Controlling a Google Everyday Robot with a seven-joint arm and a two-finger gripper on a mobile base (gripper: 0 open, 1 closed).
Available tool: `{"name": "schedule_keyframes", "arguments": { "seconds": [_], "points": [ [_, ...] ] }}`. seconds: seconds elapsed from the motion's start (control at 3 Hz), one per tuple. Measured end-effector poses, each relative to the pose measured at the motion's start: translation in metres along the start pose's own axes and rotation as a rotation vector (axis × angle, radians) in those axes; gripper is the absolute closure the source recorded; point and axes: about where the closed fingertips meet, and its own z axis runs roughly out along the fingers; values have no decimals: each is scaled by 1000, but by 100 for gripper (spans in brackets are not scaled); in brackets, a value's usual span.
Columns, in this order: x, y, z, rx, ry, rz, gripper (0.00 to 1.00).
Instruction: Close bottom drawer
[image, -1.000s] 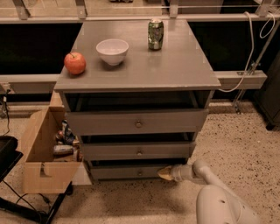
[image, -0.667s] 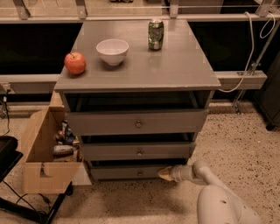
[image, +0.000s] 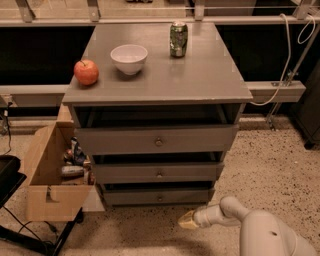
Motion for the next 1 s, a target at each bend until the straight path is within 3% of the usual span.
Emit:
{"name": "schedule_keyframes", "arguments": {
  "seconds": [0.33,0.67,1.0],
  "points": [
    [24,28,-57,14,112,36,100],
    [21,28,-125,108,283,50,100],
    [-3,25,-183,223,462,54,100]
  ]
}}
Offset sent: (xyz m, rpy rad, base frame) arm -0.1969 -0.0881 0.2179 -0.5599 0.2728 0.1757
